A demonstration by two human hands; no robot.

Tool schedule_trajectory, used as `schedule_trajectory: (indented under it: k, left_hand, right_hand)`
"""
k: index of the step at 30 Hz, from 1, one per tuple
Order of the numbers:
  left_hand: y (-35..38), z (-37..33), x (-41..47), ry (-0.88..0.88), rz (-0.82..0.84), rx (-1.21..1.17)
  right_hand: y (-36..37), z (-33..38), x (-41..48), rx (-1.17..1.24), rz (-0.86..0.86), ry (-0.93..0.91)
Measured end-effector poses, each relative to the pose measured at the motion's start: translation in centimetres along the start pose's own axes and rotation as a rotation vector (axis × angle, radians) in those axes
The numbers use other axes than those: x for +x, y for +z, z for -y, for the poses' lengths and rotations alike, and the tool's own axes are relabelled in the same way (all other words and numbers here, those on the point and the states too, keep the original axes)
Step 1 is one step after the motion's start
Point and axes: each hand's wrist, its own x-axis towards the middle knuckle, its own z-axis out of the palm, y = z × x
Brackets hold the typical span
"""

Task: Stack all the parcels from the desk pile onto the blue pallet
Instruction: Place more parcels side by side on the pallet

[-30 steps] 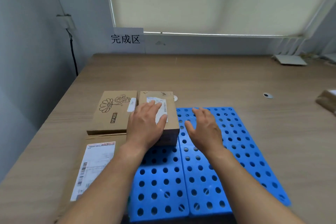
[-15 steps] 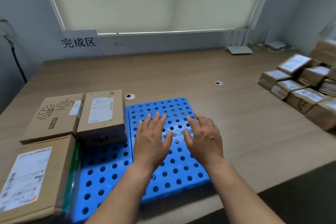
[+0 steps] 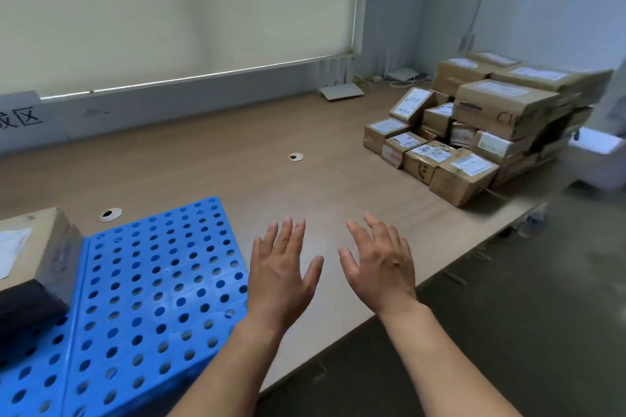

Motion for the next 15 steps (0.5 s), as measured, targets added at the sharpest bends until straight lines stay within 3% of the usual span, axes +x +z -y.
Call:
schedule_trajectory:
  k: [15]
  left_hand:
    - [8.7, -14.5, 5.7, 0.170, 0.170, 0.017]
  right_hand:
    - [-1.4, -17.3, 0.1, -0.049, -0.032, 0.268]
